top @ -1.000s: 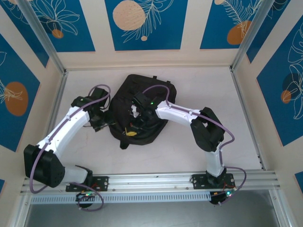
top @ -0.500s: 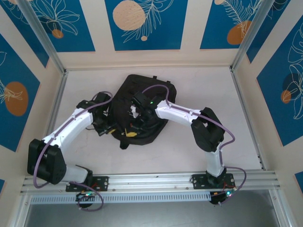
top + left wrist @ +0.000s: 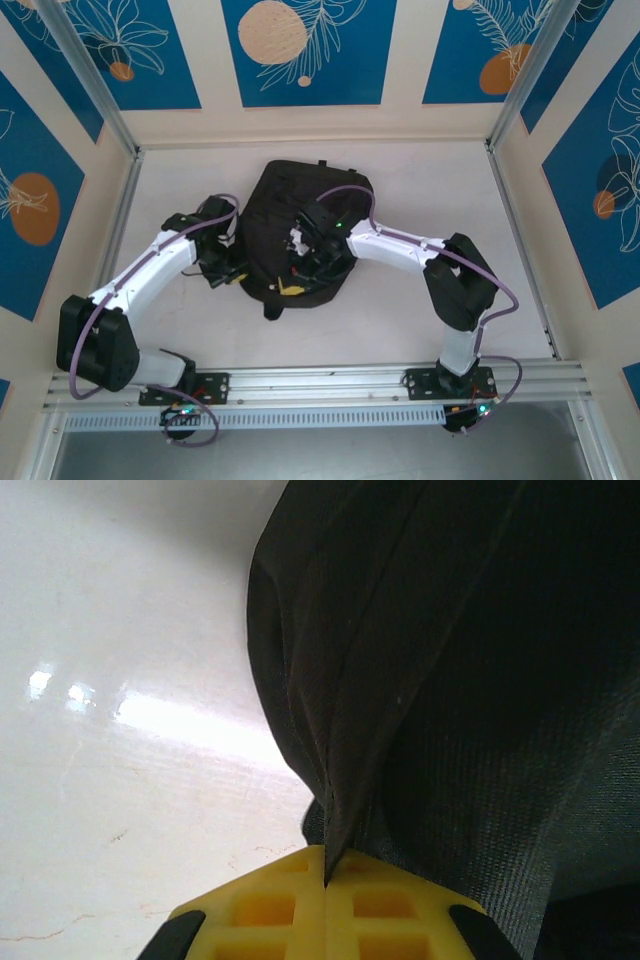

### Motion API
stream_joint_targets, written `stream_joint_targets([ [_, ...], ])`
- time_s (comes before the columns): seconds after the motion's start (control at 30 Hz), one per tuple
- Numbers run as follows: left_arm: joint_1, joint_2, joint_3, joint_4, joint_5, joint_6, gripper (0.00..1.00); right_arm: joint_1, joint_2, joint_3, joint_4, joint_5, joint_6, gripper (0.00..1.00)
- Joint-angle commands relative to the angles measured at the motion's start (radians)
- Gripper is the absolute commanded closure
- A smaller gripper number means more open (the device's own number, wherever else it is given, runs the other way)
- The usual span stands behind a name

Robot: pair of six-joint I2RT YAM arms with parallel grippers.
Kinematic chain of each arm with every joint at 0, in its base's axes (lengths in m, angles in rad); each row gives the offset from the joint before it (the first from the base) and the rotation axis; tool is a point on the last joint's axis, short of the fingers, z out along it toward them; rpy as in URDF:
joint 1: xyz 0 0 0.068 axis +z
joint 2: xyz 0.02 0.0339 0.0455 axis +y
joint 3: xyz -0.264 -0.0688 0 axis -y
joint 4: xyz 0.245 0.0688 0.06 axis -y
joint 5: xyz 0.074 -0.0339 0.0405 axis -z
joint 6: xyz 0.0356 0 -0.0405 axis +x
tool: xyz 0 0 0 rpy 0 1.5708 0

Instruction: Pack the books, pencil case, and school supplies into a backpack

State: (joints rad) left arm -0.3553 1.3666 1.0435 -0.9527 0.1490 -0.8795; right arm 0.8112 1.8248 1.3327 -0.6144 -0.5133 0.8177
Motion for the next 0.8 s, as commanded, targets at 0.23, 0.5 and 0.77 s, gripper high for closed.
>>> stream_joint_targets([
  [0.23,0.037,-0.031,-0.034,-0.004,-0.132,0.055,1.0,0.009,-0.03,0.061,-0.29,0.027,-0.059,1.0],
  [0.5,0.037,-0.027,-0.009,-0.003,-0.073,0.087,0.74,0.024,-0.018,0.08,-0.117,-0.05,0.041,1.0],
  [0.77,0.056,-0.079,0.004,-0.013,-0.076,0.091,0.67,0.07,0.174,0.384,-0.077,-0.082,0.129,1.0],
])
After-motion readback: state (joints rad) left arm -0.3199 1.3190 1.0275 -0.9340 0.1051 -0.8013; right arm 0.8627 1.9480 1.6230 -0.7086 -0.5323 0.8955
